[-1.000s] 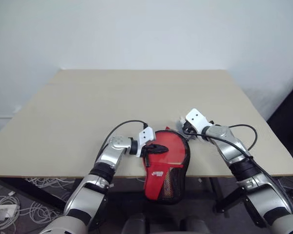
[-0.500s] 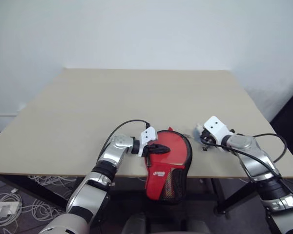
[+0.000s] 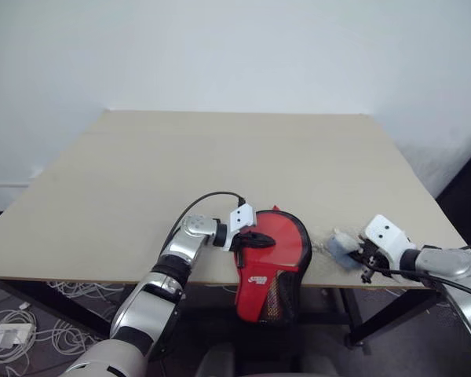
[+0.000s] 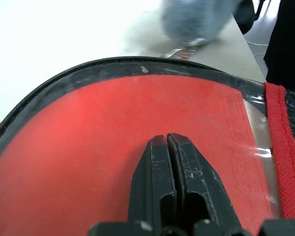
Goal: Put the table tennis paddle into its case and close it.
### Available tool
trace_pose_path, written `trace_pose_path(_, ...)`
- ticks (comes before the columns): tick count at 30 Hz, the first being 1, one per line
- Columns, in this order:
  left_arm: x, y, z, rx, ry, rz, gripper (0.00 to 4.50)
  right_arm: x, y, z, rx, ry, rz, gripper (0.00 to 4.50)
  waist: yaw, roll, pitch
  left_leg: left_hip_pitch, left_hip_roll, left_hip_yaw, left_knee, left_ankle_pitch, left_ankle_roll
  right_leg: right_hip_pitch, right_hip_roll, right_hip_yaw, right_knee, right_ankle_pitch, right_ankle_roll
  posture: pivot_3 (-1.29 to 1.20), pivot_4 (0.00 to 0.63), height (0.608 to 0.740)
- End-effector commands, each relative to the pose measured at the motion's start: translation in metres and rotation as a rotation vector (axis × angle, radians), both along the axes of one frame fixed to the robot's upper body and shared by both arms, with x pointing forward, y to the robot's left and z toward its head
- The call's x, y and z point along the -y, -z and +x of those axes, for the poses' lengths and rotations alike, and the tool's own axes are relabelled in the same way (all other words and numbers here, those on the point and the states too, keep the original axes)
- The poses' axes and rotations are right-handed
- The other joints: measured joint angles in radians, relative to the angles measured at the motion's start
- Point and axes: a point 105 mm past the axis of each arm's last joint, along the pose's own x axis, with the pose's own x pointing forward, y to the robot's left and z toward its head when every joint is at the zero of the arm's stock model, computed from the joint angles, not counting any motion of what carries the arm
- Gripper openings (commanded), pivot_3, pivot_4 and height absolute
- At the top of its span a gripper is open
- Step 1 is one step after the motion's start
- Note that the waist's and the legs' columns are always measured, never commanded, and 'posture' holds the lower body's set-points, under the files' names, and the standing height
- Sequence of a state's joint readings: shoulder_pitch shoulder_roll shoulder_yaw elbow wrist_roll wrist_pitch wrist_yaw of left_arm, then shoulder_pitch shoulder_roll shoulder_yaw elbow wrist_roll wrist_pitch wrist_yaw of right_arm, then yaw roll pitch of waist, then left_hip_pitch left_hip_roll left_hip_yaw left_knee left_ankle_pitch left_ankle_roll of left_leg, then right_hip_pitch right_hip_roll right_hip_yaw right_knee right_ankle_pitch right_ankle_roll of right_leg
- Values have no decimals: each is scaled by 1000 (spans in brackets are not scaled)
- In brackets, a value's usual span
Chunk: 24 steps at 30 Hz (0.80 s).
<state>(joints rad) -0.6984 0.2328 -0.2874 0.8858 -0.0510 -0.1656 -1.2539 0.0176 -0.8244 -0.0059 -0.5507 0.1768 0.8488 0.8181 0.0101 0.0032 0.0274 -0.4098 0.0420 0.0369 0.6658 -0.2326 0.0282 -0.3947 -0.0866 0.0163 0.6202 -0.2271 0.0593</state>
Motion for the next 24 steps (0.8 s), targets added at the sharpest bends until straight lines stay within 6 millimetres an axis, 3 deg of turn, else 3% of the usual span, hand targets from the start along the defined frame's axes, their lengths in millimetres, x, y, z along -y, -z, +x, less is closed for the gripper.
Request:
trace_pose_path(1, -5, 30, -15, -99, 28, 102, 0, -16, -16, -19, -7, -130, 50, 207, 0, 0, 0, 0, 0, 0, 0, 0, 0, 0, 0, 0, 0, 0, 0, 0, 0, 740)
trace_pose_path(14, -2, 23, -11, -87, 36, 90, 0, -52, -9, -104, -272, -471, 142, 207, 1, -5, 2, 0, 0, -1, 1, -2, 1, 2, -1, -2, -4, 0, 1, 0, 0, 740)
trace_pose_path(24, 0, 21, -9, -79, 28, 85, 0, -65, -3, -127, -312, -563, 157, 207, 0, -8, 1, 0, 1, -2, 1, -3, 1, 3, -1, -3, -7, 0, 1, 0, 0, 740)
